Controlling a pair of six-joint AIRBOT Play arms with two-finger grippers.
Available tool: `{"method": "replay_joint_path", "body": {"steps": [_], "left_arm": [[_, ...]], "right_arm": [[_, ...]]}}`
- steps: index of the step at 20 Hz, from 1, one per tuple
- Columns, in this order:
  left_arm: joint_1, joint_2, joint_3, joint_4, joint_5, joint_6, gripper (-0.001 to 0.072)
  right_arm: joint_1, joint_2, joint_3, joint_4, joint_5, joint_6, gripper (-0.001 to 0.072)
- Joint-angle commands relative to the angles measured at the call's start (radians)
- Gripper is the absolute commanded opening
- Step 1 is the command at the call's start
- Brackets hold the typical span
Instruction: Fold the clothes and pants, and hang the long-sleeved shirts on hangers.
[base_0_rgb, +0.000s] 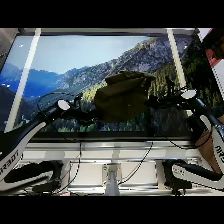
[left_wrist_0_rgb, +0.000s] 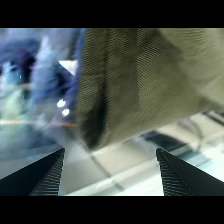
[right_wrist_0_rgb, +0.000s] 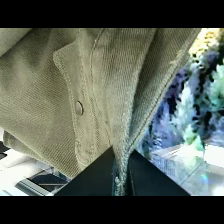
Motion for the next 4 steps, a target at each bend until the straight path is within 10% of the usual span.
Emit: {"method": "replay_joint_path", "body": {"steps": [1, 4], "left_arm": [[-0.053, -0.021, -0.017, -0.047, 0.171, -0.086, 0.0638], [-0.06, -0.086, -0.016, -0.055, 0.187, -0.122, 0.0635]], "right_arm": [[0.0, 0.001, 0.0, -0.002, 0.003, 0.006, 0.0037], [0.0, 0.001, 0.0, -0.002, 0.014, 0.006, 0.0037]]}}
